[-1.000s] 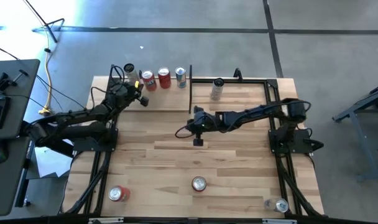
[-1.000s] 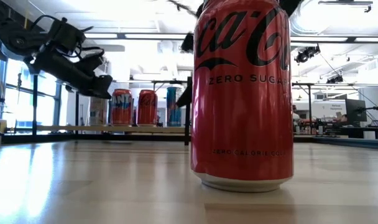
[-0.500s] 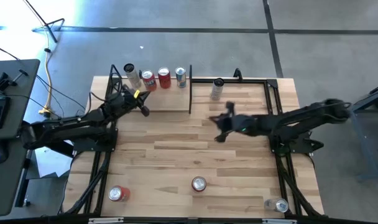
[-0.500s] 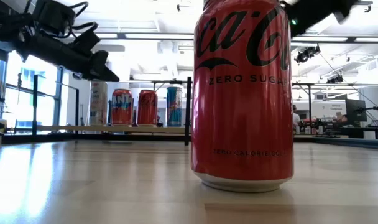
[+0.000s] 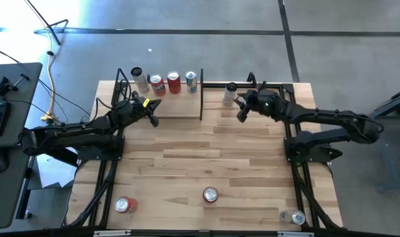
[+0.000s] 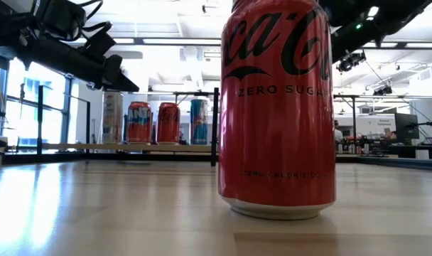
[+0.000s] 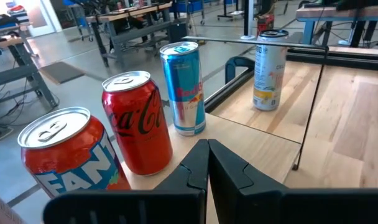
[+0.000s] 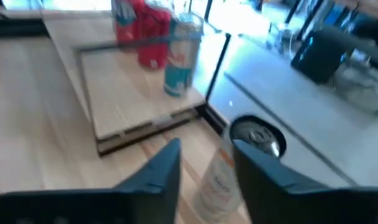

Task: Place canned beverage on shelf
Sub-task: Put the white and yellow soda can aligned with the other white and yellow soda can on the shelf

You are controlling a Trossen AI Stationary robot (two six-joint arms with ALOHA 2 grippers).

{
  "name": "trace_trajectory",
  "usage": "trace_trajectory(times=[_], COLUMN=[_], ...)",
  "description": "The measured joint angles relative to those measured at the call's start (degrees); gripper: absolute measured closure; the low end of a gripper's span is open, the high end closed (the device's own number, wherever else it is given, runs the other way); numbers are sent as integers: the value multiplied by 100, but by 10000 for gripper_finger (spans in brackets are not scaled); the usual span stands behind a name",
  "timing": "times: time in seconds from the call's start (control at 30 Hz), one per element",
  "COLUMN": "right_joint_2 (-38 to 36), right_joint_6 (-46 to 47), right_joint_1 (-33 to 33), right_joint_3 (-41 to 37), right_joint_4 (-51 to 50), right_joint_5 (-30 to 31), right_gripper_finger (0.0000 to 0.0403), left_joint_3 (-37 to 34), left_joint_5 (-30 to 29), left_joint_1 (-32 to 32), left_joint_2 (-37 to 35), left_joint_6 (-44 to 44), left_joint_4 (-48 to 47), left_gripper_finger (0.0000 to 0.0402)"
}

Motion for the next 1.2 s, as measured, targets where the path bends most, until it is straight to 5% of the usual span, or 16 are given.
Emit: trace_trajectory(times=[0.2, 0.33, 0.93, 1.2], right_joint_2=[548, 1012, 1877, 1879], right_joint_6=[-4, -7, -98, -206], right_joint_1=[-524, -831, -1443, -1648], right_joint_3=[395, 685, 982, 982], right_joint_4=[-58, -114, -61, 184], right_joint_5=[-378, -462, -1229, -1659], right_gripper_finger=[122, 72, 69, 111], left_joint_3=[-2, -4, -4, -4], left_joint_5=[17, 40, 260, 295], left_joint_1=[0, 0, 0, 0], left_joint_2=[0, 0, 0, 0], left_joint_6=[-43, -45, -45, -45], left_joint_4=[0, 0, -7, -7], left_gripper_finger=[401, 401, 401, 401])
